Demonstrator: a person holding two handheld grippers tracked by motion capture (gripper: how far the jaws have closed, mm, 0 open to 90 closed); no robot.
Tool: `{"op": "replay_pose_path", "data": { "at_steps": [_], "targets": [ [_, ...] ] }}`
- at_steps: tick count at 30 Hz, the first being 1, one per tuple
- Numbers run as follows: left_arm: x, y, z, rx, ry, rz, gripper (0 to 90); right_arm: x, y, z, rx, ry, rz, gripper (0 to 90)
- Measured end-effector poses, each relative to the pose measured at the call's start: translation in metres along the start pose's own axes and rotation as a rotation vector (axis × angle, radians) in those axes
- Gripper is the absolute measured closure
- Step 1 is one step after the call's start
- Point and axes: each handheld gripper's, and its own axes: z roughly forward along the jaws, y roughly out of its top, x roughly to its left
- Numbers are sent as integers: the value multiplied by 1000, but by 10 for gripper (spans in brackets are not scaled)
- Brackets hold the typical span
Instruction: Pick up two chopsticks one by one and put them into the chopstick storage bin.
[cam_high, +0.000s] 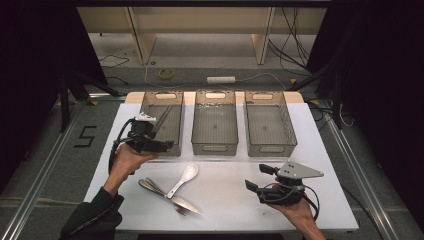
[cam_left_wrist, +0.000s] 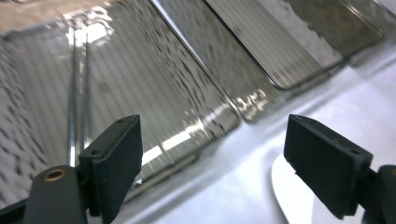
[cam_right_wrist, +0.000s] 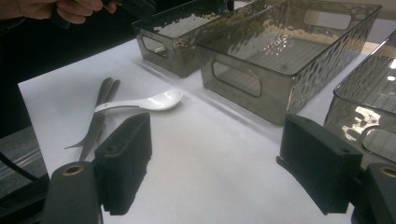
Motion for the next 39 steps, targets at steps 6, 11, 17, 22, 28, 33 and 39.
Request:
{"op": "replay_pose_path", "data": {
  "at_steps": [6, 11, 17, 22, 28, 33, 39],
  "targets": [
    [-12, -4, -1, 45, -25, 31, 170, -1, -1, 0, 2, 4, 3, 259],
    [-23, -7, 0, 84, -46, 54, 169, -2, -2, 0, -2, 3, 8, 259],
    [-40, -14, 6, 148, -74, 101, 166, -6, -4, 0, 1, 5, 11, 259],
    [-46, -19, 10, 186, -100, 116, 164, -7, -4, 1, 1, 8, 16, 259],
    [-47, -24, 13, 248, -110, 131, 165, -7, -5, 0, 3, 9, 20, 259],
    [-51, -29, 17, 270, -110, 144, 170, -6, -5, 0, 4, 11, 20, 259],
    [-56, -35, 20, 291, -107, 166, 170, -6, -5, 1, 5, 11, 23, 259]
  ]
}}
